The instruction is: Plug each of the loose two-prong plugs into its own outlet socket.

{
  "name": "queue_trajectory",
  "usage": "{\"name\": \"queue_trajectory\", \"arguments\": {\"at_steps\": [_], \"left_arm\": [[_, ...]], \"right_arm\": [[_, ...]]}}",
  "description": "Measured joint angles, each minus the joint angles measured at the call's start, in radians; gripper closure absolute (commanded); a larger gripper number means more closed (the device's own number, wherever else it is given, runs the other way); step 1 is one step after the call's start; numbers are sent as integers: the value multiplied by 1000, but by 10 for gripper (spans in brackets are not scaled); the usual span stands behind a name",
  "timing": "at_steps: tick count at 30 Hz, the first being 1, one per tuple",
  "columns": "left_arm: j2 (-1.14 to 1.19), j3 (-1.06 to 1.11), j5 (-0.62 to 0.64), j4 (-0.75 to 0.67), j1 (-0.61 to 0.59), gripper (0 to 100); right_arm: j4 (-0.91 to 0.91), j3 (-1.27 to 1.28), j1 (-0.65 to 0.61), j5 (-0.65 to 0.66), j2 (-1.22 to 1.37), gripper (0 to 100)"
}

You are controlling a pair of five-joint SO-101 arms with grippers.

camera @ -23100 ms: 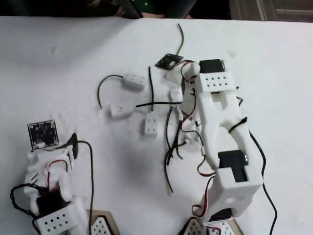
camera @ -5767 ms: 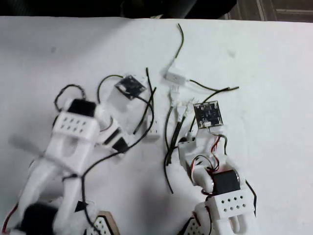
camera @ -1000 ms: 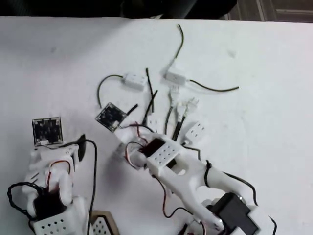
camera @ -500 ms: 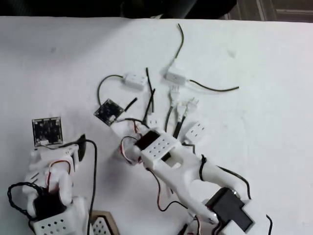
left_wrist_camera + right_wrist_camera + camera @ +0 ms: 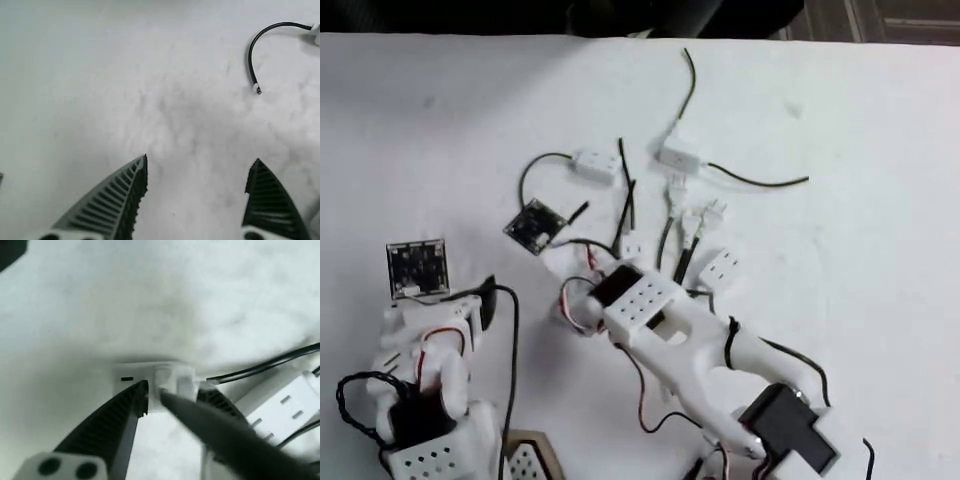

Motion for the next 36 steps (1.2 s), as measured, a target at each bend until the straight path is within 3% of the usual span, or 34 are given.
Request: {"name": "queue_trajectory", "arguments": {"at_steps": [22, 32, 36], "left_arm": [[0, 15, 0, 0, 0, 683], [0, 15, 0, 0, 0, 683], [0, 15, 0, 0, 0, 683]], "right_arm": [[-29, 52, 14, -2, -18, 981], [-18, -244, 242, 0, -75, 981], [-123, -379, 338, 0, -28, 981]]}}
